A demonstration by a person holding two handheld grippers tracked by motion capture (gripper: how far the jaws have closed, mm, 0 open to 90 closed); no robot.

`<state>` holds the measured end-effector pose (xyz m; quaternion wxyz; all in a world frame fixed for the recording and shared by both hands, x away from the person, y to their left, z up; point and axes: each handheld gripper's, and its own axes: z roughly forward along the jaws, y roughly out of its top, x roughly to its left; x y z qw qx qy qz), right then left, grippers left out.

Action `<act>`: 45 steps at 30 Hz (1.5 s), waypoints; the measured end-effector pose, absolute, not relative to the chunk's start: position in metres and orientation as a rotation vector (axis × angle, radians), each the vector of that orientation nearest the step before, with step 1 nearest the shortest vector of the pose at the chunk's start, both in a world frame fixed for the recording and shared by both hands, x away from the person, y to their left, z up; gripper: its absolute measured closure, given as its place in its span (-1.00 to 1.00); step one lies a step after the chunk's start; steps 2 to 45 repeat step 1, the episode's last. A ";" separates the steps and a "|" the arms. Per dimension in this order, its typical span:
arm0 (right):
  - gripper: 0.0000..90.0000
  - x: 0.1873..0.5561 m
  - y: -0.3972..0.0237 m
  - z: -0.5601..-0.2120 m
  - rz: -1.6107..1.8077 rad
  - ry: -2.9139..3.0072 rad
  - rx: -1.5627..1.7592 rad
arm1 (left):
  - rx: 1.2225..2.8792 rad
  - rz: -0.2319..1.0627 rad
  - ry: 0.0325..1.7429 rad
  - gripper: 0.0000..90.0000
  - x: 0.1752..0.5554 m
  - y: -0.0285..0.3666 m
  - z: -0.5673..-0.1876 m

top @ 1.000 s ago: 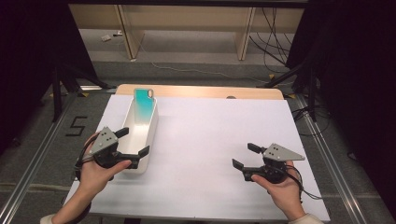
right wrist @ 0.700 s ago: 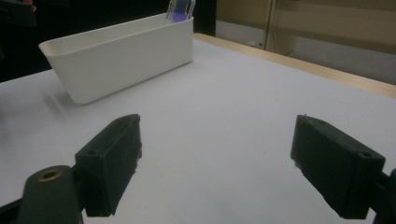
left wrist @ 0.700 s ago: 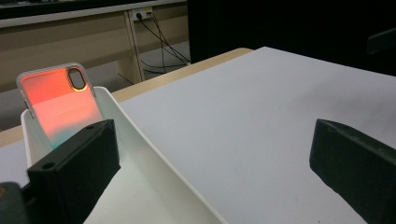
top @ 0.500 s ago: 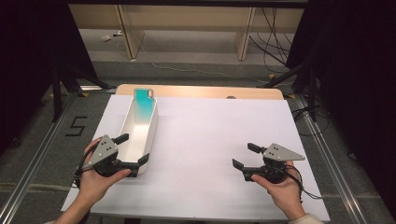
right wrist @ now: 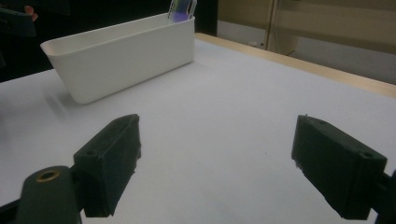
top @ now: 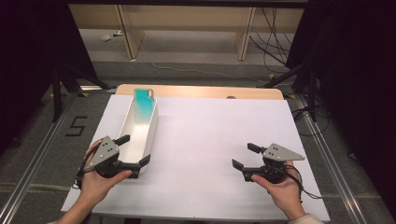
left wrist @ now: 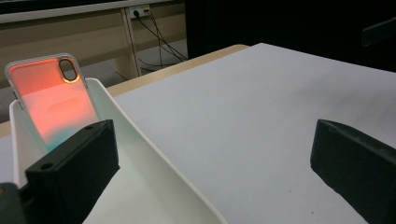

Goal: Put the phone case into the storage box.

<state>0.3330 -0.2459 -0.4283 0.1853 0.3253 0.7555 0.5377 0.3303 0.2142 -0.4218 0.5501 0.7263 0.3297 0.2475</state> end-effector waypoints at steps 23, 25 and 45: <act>-0.63 0.333 -0.246 -0.428 1.512 2.128 0.918 | 1.718 0.587 0.779 -0.99 0.330 0.214 -0.422; -0.63 0.333 -0.246 -0.428 1.512 2.128 0.918 | 1.718 0.587 0.779 -0.99 0.330 0.214 -0.422; -0.63 0.333 -0.246 -0.428 1.512 2.128 0.918 | 1.718 0.587 0.779 -0.99 0.330 0.214 -0.422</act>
